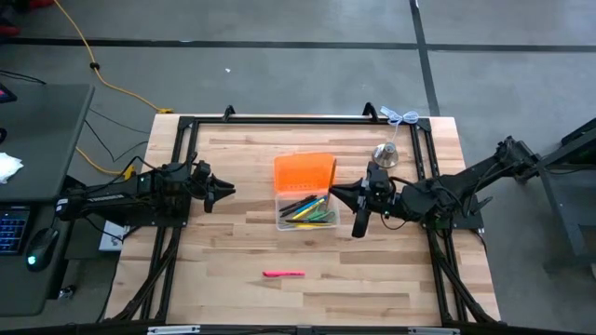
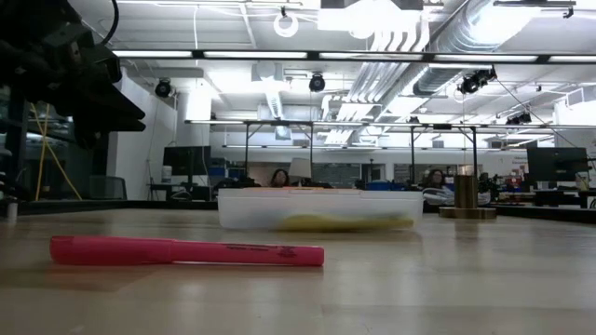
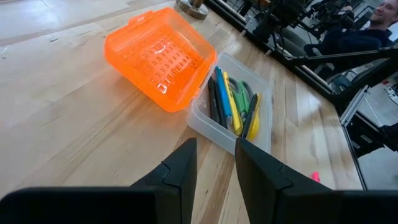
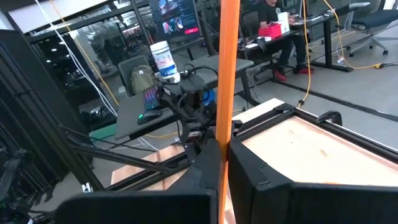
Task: Pick & place school supplies into a supply box
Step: Put the orange pencil into the orange supply box
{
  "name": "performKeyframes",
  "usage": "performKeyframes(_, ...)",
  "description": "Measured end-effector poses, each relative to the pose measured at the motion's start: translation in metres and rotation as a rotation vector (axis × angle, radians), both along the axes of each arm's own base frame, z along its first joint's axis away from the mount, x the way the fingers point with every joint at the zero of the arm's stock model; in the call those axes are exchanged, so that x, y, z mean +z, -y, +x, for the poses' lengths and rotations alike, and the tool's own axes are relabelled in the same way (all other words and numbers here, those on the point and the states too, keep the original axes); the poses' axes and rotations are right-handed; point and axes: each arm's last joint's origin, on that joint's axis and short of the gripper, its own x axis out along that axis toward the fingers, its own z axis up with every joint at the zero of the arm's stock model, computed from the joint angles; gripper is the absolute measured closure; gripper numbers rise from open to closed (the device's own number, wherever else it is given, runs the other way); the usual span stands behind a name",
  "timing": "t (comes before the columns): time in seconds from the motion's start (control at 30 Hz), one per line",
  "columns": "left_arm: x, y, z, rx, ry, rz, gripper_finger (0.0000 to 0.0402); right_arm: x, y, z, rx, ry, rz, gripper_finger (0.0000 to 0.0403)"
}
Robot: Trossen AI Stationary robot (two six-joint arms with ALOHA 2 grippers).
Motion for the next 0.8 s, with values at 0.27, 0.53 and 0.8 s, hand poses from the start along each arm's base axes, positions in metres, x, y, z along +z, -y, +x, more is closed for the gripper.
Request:
performKeyframes(0.27, 0.0, 0.0, 0.0, 0.0, 0.0, 0.0, 0.0261, 0.004, -0.001, 0.001, 0.046, 0.032, 0.004, 0.0403)
performKeyframes(0.53, 0.0, 0.0, 0.0, 0.001, 0.0, 0.001, 0.0261, 0.011, -0.007, 0.001, 0.247, 0.102, 0.019, 0.0403)
performKeyframes(0.8, 0.0, 0.0, 0.0, 0.002, 0.0, 0.001, 0.0261, 0.027, -0.012, -0.003, 0.464, 0.26, -0.026, 0.0403)
